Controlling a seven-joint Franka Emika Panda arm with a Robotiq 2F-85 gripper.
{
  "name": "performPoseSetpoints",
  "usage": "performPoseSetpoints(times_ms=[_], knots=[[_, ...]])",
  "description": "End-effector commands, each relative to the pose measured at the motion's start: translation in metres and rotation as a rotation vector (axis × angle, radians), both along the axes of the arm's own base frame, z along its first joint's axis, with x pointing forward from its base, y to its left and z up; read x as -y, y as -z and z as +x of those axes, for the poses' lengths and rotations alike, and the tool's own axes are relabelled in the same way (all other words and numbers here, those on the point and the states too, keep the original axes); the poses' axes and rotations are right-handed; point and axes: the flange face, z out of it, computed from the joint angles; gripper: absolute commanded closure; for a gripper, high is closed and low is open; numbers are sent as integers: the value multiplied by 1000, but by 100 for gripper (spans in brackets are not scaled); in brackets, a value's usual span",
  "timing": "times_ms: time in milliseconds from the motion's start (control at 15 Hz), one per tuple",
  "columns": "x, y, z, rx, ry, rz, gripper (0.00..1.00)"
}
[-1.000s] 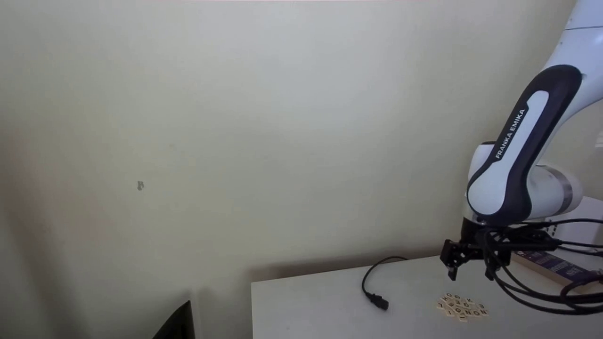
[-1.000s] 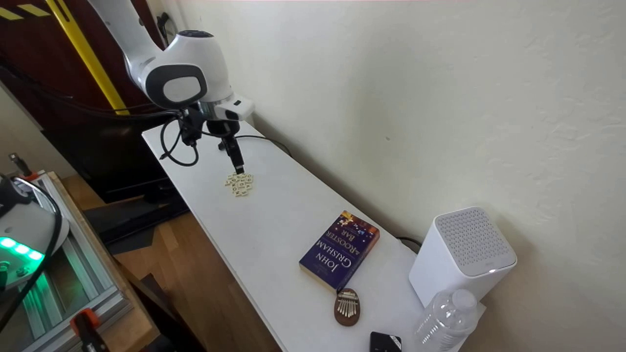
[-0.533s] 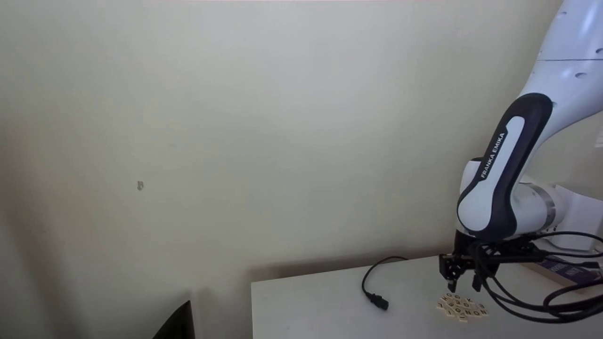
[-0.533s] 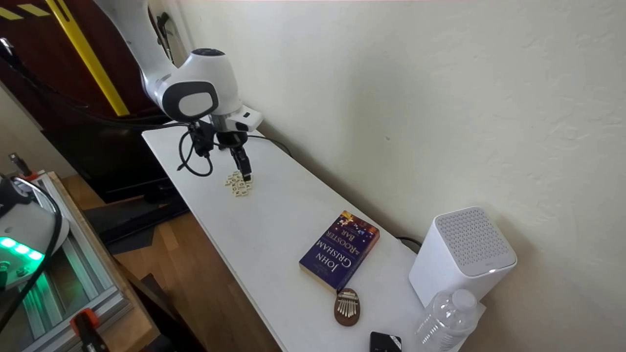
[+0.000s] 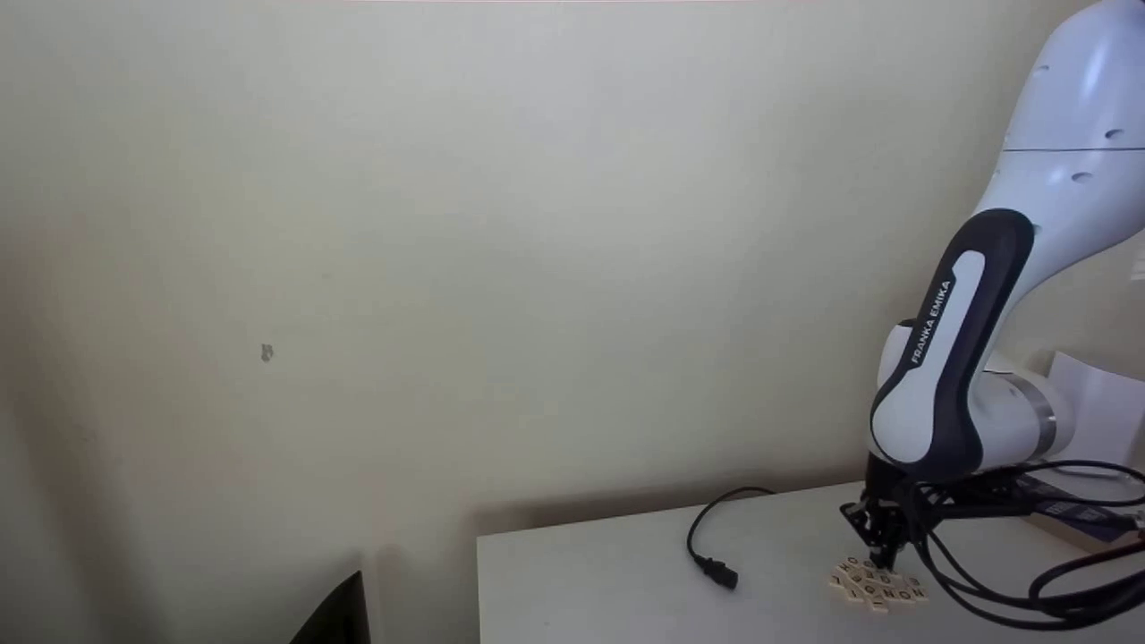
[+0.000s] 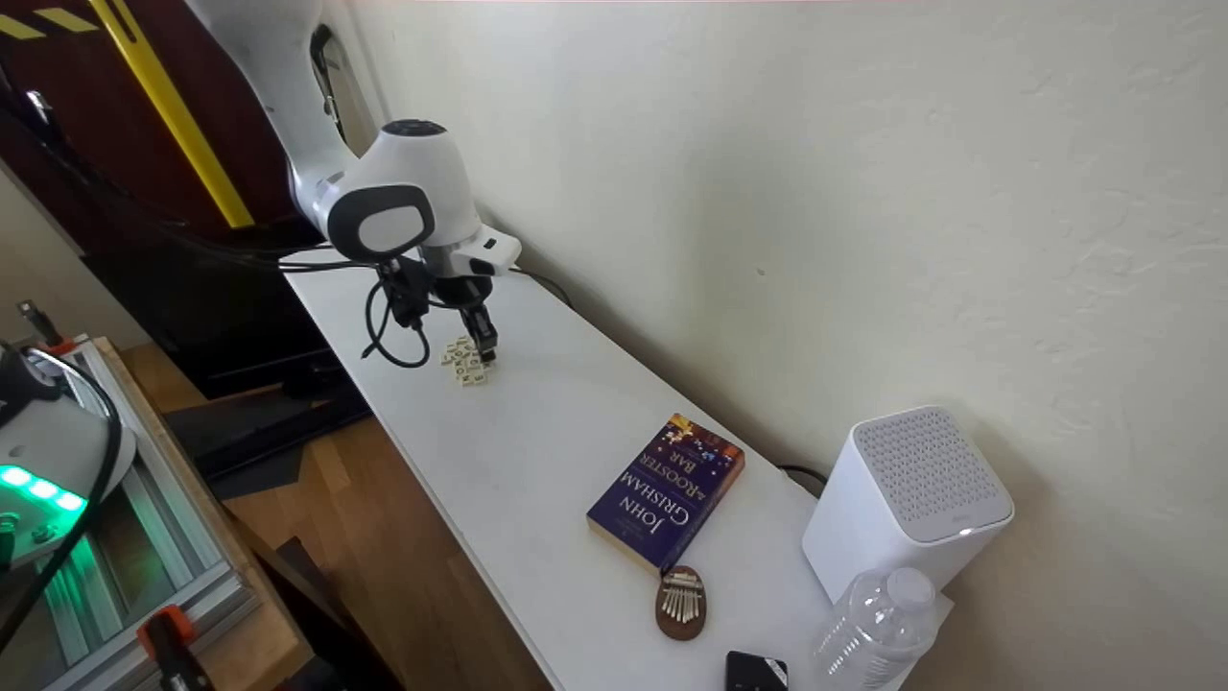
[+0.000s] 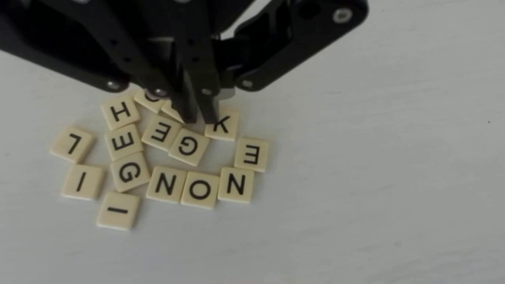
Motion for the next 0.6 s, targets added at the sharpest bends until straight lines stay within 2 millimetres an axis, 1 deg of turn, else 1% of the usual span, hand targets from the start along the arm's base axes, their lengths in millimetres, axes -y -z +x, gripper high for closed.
performPoseSetpoints(times_ms=[0, 200, 533], knots=[[5, 7, 1, 20, -17, 2, 100], [6, 7, -3, 14, -15, 4, 100], [6, 4, -3, 34, -14, 13, 100]])
